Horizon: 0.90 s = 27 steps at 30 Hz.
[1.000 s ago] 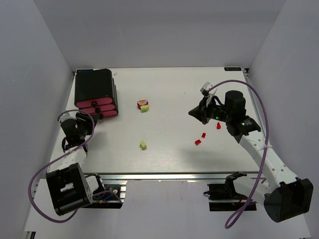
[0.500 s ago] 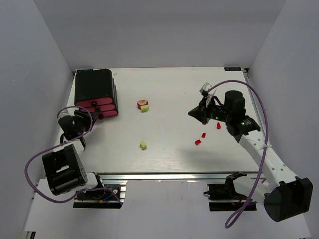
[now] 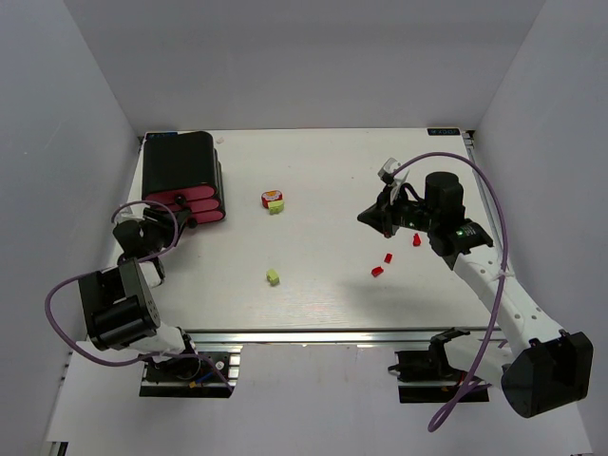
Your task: Sort the legos into containers by color
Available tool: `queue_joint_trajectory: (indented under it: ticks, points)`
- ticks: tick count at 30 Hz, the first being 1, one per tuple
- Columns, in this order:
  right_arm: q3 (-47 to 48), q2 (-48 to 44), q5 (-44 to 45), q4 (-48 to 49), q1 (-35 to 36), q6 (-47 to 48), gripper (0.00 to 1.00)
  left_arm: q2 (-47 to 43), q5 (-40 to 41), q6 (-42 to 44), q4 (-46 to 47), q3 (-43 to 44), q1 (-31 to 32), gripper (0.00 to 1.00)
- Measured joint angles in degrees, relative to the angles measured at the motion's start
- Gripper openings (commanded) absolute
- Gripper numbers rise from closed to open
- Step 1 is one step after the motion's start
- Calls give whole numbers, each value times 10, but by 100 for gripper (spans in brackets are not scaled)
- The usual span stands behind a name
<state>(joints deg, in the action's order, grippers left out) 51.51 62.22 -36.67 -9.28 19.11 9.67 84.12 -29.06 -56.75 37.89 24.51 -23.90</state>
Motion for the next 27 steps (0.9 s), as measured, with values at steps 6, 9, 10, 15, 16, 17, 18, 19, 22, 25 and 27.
queue_joint_trajectory:
  ticks: [6, 9, 10, 15, 16, 17, 18, 19, 22, 25, 27]
  points:
    - [0, 1, 0, 0, 0, 0, 0, 32, -8, -19, 41, 3, 0, 52]
    - [0, 2, 0, 0, 0, 0, 0, 42, -10, -23, 54, 9, 0, 50]
    - [0, 2, 0, 0, 0, 1, 0, 45, -10, -25, 59, 10, 0, 50]
    - [0, 7, 0, -1, 0, 3, 0, 60, -10, -29, 70, 21, 0, 46]
    - [0, 8, 0, -1, 0, 3, 0, 63, -12, -28, 71, 23, 0, 46]
    - [0, 9, 0, -1, 0, 4, 0, 65, -14, -28, 72, 25, 0, 44]
    - [0, 9, 0, -1, 0, 5, 0, 67, -16, -29, 72, 26, 0, 41]
    - [0, 9, 0, -2, 0, 5, 0, 67, -17, -29, 73, 26, 0, 39]
    - [0, 9, 0, -2, 0, 5, 0, 72, -20, -30, 79, 27, 0, 36]
    - [0, 9, 0, -2, 0, 7, 0, 74, -22, -31, 84, 26, 0, 33]
    - [0, 9, 0, -2, 0, 9, 0, 74, -25, -31, 87, 25, 0, 32]
